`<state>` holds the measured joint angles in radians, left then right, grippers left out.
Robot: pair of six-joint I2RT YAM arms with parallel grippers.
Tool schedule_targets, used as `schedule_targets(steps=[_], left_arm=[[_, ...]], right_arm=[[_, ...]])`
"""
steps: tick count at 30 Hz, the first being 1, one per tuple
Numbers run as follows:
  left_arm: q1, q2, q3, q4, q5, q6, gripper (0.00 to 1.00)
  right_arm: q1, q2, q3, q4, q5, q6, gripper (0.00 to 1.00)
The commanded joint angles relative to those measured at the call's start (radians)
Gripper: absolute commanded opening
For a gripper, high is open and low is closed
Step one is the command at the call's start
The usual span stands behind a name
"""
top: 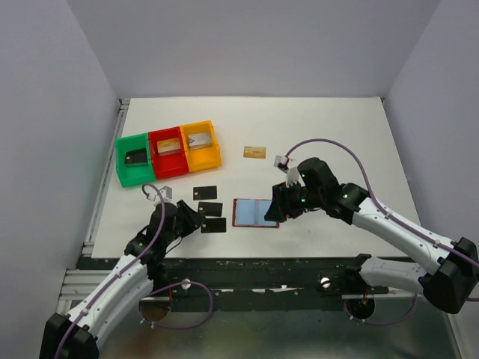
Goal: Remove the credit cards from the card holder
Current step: Place the credit card at the center of the board, then reset both arms
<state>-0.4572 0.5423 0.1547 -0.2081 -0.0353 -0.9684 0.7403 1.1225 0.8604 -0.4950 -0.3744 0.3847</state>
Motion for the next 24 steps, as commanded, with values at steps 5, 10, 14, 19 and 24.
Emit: schedule_targets(steps=[5, 10, 14, 19, 24], left_arm=[[0.006, -0.001, 0.149, -0.177, -0.143, 0.040, 0.81], [0.006, 0.085, 0.281, -0.278, -0.224, 0.065, 0.99], [0.006, 0.200, 0.399, -0.349, -0.268, 0.071, 0.99], [0.006, 0.309, 0.489, -0.369, -0.242, 0.079, 0.99], [0.006, 0.384, 0.549, -0.390, -0.226, 0.088, 0.99]], right_arm=[[-0.001, -0.033, -0.015, -0.020, 0.103, -0.003, 0.61], [-0.002, -0.153, -0.060, -0.016, 0.316, 0.023, 0.61], [-0.005, -0.289, -0.125, -0.016, 0.587, 0.063, 0.64], [-0.038, -0.372, -0.143, -0.095, 0.773, 0.091, 0.71], [-0.051, -0.354, -0.138, -0.140, 0.790, 0.124, 0.71]])
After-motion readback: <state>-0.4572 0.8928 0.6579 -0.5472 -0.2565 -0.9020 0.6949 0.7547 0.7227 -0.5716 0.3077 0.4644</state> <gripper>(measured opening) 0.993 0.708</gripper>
